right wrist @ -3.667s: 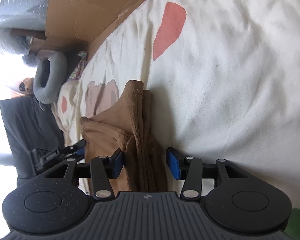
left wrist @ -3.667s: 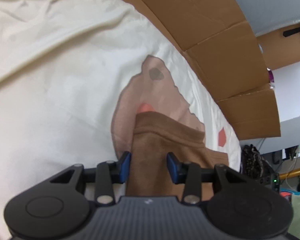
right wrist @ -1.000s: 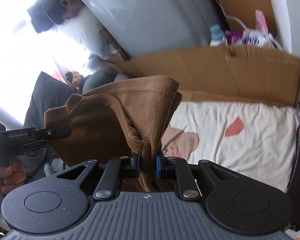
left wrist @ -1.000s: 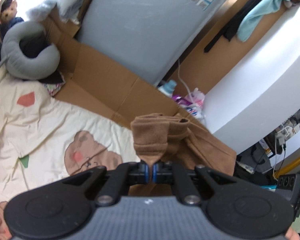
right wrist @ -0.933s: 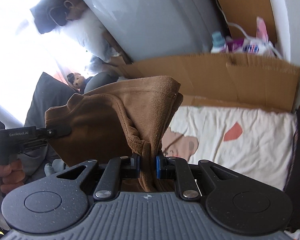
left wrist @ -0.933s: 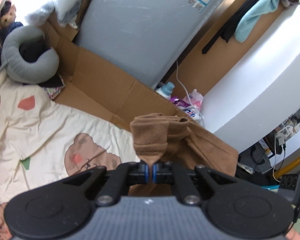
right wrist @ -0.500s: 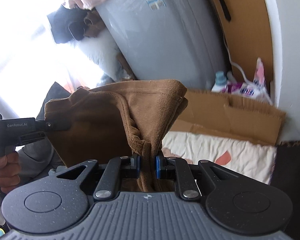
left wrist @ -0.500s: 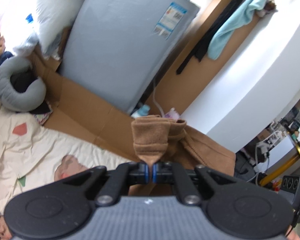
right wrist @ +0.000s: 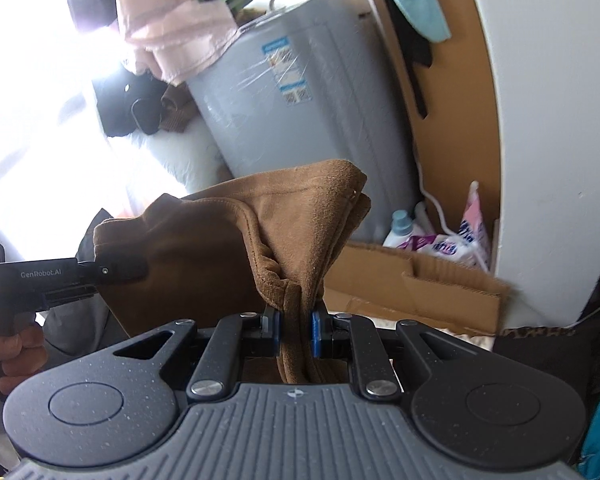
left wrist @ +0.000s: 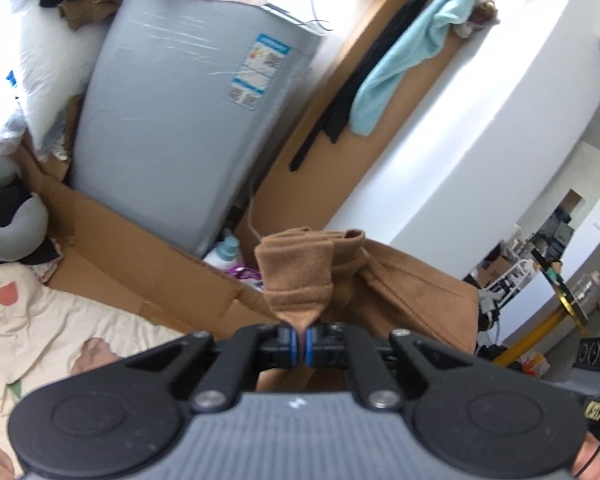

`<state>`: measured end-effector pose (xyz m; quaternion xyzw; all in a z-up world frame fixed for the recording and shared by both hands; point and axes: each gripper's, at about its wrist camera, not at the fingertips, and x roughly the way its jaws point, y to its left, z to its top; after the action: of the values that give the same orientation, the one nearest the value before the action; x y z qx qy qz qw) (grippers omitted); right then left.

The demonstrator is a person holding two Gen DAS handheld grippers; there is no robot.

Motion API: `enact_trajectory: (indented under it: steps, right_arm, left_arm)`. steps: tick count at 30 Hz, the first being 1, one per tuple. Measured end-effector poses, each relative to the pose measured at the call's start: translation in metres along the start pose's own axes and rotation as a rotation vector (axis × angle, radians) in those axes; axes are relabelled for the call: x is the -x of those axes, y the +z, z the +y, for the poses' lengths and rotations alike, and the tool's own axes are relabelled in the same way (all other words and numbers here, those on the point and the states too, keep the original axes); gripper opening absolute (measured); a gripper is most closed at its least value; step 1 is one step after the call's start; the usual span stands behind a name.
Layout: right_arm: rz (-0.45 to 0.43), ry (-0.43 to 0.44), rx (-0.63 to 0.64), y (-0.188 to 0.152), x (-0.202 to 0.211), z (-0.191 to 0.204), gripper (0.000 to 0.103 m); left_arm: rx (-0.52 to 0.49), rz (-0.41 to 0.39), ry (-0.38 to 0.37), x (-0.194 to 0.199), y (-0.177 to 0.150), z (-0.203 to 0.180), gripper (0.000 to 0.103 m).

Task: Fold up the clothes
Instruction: 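Carry the held shirt with both tools over to the clothes pile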

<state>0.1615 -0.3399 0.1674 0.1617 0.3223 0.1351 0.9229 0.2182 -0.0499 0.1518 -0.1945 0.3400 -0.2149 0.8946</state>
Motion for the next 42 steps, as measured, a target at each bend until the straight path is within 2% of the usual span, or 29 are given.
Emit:
enact_trajectory:
  steps: [10, 26, 35, 42]
  right_arm:
    - [-0.03, -0.077, -0.033, -0.016, 0.057, -0.043, 0.014]
    - [-0.076, -0.238, -0.114, -0.067, 0.128, -0.139, 0.013]
    - [-0.067, -0.337, -0.123, -0.095, 0.131, -0.18, 0.013]
    - [-0.055, -0.414, -0.11, -0.121, 0.115, -0.209, 0.014]
  left_arm:
    - [-0.043, 0.041, -0.097, -0.018, -0.018, -0.039, 0.004]
    - [-0.097, 0.178, -0.316, -0.1, -0.065, -0.09, 0.004]
    - [-0.137, 0.255, -0.416, -0.152, -0.097, -0.108, 0.004]
    - [-0.198, 0.287, -0.486, -0.189, -0.12, -0.116, 0.004]
